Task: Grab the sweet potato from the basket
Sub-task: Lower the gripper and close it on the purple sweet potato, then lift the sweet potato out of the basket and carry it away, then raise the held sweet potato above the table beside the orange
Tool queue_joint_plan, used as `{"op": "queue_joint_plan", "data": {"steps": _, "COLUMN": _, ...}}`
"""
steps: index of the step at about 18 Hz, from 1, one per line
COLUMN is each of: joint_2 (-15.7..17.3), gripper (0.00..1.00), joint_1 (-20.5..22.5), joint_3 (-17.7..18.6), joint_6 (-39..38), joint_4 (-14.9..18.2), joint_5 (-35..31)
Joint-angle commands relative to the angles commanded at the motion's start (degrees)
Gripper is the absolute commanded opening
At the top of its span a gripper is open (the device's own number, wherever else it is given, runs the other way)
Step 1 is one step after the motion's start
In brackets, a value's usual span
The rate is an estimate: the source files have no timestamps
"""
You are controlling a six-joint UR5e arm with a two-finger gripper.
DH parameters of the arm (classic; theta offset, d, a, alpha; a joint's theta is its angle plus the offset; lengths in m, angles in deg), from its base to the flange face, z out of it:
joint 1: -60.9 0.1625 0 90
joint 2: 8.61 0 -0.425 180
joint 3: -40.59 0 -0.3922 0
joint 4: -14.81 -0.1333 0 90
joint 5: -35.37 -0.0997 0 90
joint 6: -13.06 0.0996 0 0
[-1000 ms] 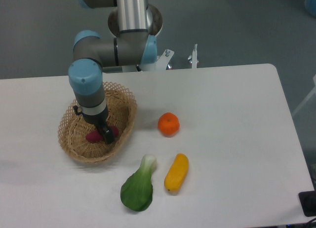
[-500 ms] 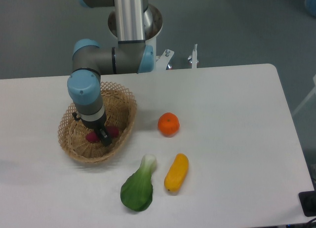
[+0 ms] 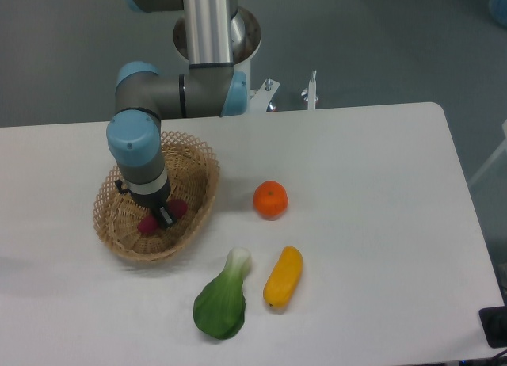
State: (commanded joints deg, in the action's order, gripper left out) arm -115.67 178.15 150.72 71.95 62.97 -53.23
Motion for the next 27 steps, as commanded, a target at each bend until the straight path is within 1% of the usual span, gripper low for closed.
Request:
{"op": "queue_joint_plan", "data": {"steps": 3, "joint_2": 2.11, "gripper": 0.13, "joint_1": 1.23, "joint_3": -0.79, "joint_6": -0.09, "joint_4": 0.79, "joint_5": 0.26}}
{"op": "queue_joint_plan", "data": {"steps": 6, "joint_2": 5.71, "gripper": 0.13, "joint_1": 4.74, "joint_3": -1.05, "joint_6": 0.09, "joint_4": 0.97, "joint_5": 0.53}}
{"op": "queue_joint_plan", "data": {"steps": 8, "joint_2": 7.56, "gripper": 0.13, "joint_1": 8.42, "joint_3": -1.14, "joint_6": 0.70, "joint_4": 1.31, "joint_5": 0.44}}
{"op": "queue_joint_plan", "data": {"steps": 11, "joint_2": 9.05, "gripper": 0.13, "joint_1": 15.18, "joint_3": -1.23, "joint_6": 1.23, "joint_4": 1.67, "joint_5": 0.44}}
{"op": "queue_joint_plan", "data": {"steps": 14, "joint_2": 9.15, "gripper": 0.13, "joint_1": 23.18, "joint_3": -1.50, "joint_6": 6.13, "joint_4": 1.67, "joint_5": 0.53}}
{"op": "queue_joint_plan", "data": {"steps": 18, "joint_2": 8.71, "gripper": 0.13, "joint_1": 32.59, "joint_3": -1.58, "joint_6": 12.73, "joint_4": 1.67, "joint_5": 0.88}}
{"op": "queue_joint_plan", "data": {"steps": 21, "joint_2": 8.18, "gripper": 0.13, "joint_1": 38.65, "joint_3": -2.02, "joint_6": 17.83, "joint_4": 1.67, "joint_5": 3.50}}
{"op": "queue_joint_plan", "data": {"steps": 24, "joint_2": 7.31, "gripper": 0.13, "joint_1": 43.14, "joint_3": -2.72, "joint_6": 21.52, "joint_4": 2.11, "joint_5": 6.06}}
{"op": "queue_joint_plan", "data": {"steps": 27, "joint_2": 6.51, "gripper": 0.13, "joint_1": 45.61, "joint_3": -3.87, "joint_6": 24.16, "joint_4": 3.69, "joint_5": 5.89}}
